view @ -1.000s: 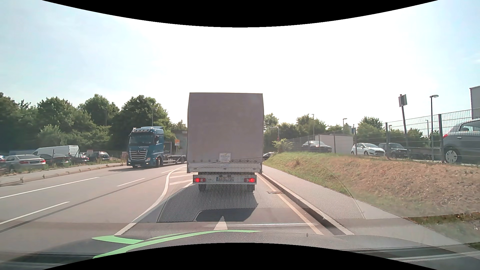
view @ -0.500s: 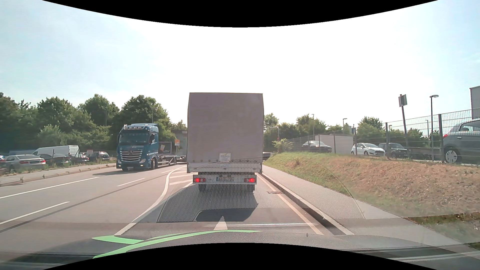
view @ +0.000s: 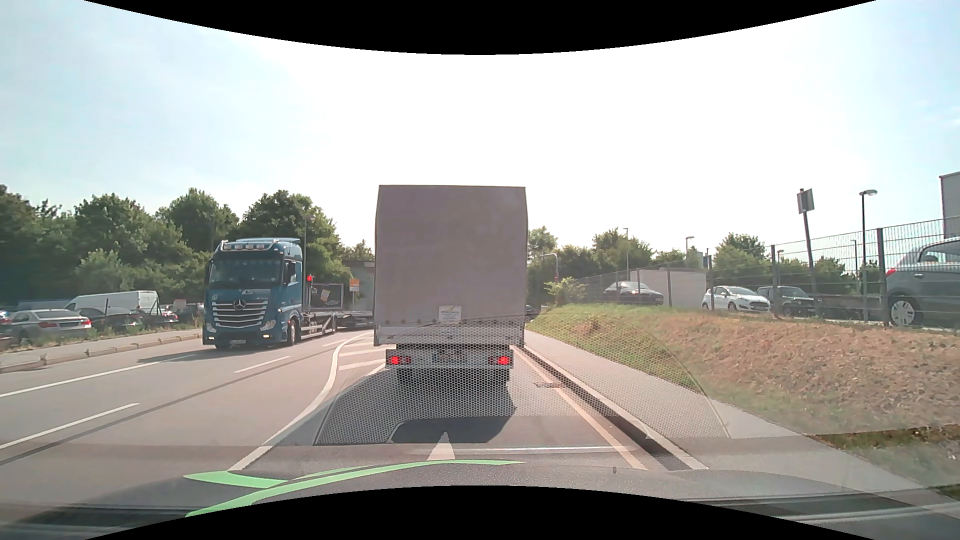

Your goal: Follow the waypoints while adhering to traffic rules and regulations

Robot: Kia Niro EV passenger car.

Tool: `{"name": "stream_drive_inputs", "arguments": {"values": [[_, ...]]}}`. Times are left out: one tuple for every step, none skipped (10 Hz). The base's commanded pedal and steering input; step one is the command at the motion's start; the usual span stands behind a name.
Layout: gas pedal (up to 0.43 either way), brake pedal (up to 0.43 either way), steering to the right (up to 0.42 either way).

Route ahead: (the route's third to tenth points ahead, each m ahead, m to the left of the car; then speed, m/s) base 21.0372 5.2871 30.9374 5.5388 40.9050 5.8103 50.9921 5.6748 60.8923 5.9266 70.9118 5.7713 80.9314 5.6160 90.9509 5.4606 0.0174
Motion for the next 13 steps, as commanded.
{"name": "stream_drive_inputs", "arguments": {"values": [[0.0,0.28,0.003],[0.0,0.28,0.003],[0.0,0.28,0.003],[0.0,0.274,0.003],[0.0,0.28,0.003],[0.0,0.28,0.004],[0.0,0.28,0.003],[0.0,0.28,0.003],[0.0,0.28,0.004],[0.0,0.28,0.003],[0.0,0.28,0.003],[0.0,0.28,0.003],[0.0,0.274,0.003]]}}
